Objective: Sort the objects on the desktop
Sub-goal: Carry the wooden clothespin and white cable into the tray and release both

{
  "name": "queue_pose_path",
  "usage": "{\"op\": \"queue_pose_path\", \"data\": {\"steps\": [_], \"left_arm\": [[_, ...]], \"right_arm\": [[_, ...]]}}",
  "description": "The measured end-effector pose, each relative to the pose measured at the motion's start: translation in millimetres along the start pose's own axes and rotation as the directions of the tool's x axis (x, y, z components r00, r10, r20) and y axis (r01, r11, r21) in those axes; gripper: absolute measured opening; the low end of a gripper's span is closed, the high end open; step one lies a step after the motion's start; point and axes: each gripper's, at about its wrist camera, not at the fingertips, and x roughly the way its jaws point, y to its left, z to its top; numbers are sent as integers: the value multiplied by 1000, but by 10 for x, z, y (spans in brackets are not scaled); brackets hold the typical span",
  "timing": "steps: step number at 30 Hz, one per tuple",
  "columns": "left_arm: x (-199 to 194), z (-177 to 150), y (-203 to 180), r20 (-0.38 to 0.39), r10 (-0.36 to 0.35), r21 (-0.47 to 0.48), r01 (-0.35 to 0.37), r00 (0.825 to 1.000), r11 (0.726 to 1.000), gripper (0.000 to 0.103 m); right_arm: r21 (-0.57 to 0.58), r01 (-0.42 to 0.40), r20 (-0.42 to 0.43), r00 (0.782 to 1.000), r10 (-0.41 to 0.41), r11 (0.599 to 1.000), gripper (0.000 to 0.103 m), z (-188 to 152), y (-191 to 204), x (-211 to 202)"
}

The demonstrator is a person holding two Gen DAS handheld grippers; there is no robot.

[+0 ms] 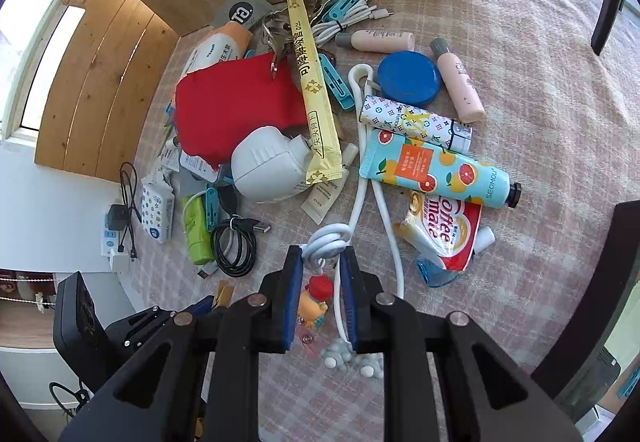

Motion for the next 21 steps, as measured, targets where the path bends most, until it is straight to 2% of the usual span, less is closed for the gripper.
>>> {"op": "queue_pose_path", "data": {"steps": [7, 12, 17, 21], "left_arm": [[-210, 78, -311, 22, -17, 63, 15, 1000, 998, 11], [-214, 292, -645, 21, -48, 123, 45, 999, 991, 11], [-136, 460, -1187, 9, -85, 203, 82, 996, 976, 11], [-84, 545, -1730, -6, -124, 285, 121, 992, 951, 11]], "right_arm": [[1, -10, 56, 998, 10, 1000, 19, -135, -184, -261], [48, 4, 108, 994, -9, 999, 19, -312, -525, -616], [132, 13, 178, 983, -36, 991, 19, -575, -1039, -1062], [206, 39, 228, 970, -87, 978, 19, -833, -1476, -1412]]}}
